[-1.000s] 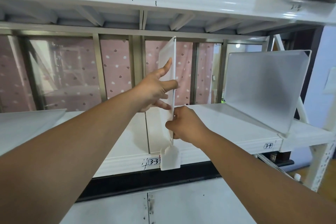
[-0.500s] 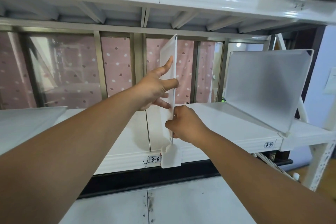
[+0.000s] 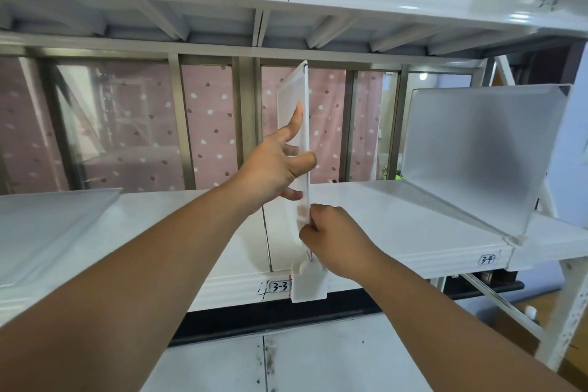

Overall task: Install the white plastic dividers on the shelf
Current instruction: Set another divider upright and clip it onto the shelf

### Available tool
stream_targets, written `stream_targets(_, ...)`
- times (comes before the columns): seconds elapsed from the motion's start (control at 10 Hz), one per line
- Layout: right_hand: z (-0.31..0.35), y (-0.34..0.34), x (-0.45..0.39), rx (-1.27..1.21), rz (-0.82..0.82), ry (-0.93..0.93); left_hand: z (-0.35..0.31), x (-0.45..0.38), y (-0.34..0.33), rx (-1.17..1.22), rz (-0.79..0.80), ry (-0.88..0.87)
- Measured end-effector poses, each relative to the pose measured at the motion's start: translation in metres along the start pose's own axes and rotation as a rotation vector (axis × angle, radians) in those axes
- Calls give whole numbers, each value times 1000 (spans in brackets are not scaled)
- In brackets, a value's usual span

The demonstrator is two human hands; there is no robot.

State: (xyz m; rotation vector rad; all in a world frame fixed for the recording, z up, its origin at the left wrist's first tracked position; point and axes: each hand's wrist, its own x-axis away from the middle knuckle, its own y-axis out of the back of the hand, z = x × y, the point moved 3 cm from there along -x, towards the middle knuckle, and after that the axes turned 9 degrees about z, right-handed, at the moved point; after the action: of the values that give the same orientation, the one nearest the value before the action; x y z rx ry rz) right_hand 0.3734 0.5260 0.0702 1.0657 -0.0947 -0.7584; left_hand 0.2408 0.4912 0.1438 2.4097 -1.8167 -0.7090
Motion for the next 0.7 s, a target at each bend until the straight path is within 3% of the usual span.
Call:
stream_targets(0.2, -15, -17, 12, -10, -6, 21, 14, 6, -15, -82, 21, -39)
stream_targets(0.3, -21, -26, 13, -3, -34, 25, 26, 6, -16, -88, -41, -60)
stream_targets(0.7, -14, -35, 23, -62, -115, -37, 47, 17, -26, 2, -67, -85)
